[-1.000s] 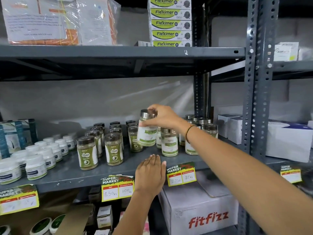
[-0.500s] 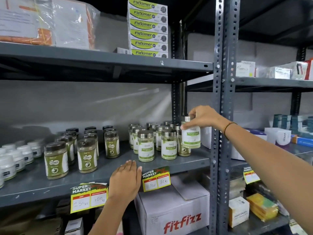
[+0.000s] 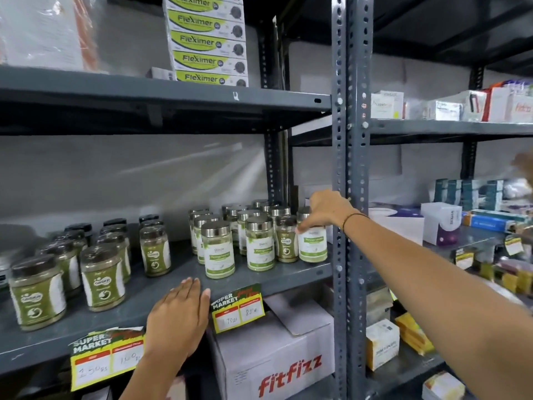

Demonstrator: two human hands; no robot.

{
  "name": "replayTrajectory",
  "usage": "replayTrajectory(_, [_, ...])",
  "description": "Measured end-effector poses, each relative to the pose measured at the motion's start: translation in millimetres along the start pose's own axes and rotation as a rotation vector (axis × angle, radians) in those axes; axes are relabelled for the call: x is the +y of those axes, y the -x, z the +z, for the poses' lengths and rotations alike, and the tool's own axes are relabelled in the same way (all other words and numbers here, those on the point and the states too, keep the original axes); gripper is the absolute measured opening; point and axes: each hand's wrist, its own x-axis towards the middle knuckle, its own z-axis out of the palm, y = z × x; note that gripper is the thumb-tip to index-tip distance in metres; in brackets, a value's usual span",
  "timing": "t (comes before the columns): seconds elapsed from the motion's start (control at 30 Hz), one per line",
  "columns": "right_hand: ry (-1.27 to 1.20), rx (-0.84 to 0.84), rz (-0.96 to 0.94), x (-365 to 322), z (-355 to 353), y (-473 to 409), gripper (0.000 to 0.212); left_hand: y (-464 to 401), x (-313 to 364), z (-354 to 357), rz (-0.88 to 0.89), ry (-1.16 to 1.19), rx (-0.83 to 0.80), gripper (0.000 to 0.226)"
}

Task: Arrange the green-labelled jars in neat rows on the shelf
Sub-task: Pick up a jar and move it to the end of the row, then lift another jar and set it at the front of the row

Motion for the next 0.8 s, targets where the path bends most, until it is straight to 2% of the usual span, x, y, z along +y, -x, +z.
replayTrajectory(0.63, [0.202, -0.036, -0.046, -7.8, 10.2, -0.4, 0.058, -2.4, -2.0, -6.1, -0.006, -0.007, -0.045, 0.064])
replayTrajectory(0.73, [0.269, -0.042, -0.072, -15.3, 7.8, 1.4, 0.065, -5.2, -2.7, -7.6, 0.008, -0.004, -0.053, 0.065])
replayTrajectory(0.8, [0.331, 0.022, -0.105, -23.9, 1.9, 2.6, 0.075, -6.7, -3.1, -7.5, 0.012, -0.008, -0.048, 0.066])
